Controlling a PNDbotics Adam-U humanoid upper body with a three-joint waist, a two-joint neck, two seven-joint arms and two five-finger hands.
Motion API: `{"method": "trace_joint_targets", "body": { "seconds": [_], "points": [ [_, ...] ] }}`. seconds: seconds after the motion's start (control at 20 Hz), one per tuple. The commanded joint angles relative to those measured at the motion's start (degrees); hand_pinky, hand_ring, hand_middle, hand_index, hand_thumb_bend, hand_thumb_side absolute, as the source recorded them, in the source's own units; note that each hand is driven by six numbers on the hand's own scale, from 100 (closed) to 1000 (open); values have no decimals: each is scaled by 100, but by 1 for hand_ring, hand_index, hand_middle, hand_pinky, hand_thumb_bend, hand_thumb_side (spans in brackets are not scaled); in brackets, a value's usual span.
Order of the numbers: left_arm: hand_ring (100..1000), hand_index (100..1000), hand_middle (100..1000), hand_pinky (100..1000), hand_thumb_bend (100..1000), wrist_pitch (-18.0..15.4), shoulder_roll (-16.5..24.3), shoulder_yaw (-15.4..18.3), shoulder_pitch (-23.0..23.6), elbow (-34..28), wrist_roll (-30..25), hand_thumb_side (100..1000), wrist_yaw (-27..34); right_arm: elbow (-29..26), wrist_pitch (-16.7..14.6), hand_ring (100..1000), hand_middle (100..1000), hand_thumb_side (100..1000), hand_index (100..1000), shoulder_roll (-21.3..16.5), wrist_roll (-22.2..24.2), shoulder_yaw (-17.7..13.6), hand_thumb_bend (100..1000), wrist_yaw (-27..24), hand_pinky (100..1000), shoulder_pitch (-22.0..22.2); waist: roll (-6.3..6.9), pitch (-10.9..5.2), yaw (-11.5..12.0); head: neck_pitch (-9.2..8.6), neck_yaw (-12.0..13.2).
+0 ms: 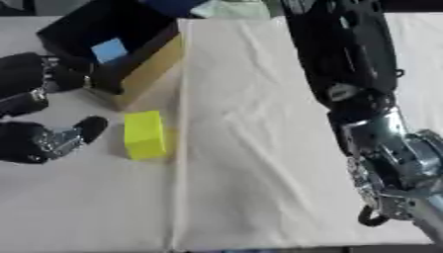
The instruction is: Pick up objects on the table and place them in the box.
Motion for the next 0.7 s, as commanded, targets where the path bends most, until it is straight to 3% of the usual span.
{"method": "trace_joint_targets", "body": {
  "seconds": [0.05, 0.2, 0.4, 0.7],
  "points": [
    [783, 866, 794, 783, 389, 205, -19, -71, -183, -70, -398, 1000, -132, -156, -14, 921, 741, 1000, 881, -125, 27, 2, 100, 6, 875, -86, 50, -122, 1, 24, 14],
    [798, 880, 800, 795, 427, 400, -118, -147, -248, 64, -645, 1000, -101, -179, -12, 919, 739, 1000, 880, -113, 26, 0, 100, 8, 875, -55, 78, -122, -17, 46, 19],
    [835, 910, 829, 833, 592, 289, -235, -151, -310, 409, -779, 1000, -149, -213, -4, 918, 737, 1000, 880, -100, 23, -12, 100, 5, 875, -15, 110, -122, -56, 77, 13],
    [855, 916, 849, 841, 574, -93, -492, -142, -459, 1240, -832, 1000, -308, -293, 22, 916, 735, 1000, 879, -57, -3, -46, 100, -3, 874, 38, 152, -132, -127, 136, 25]
  ]
}}
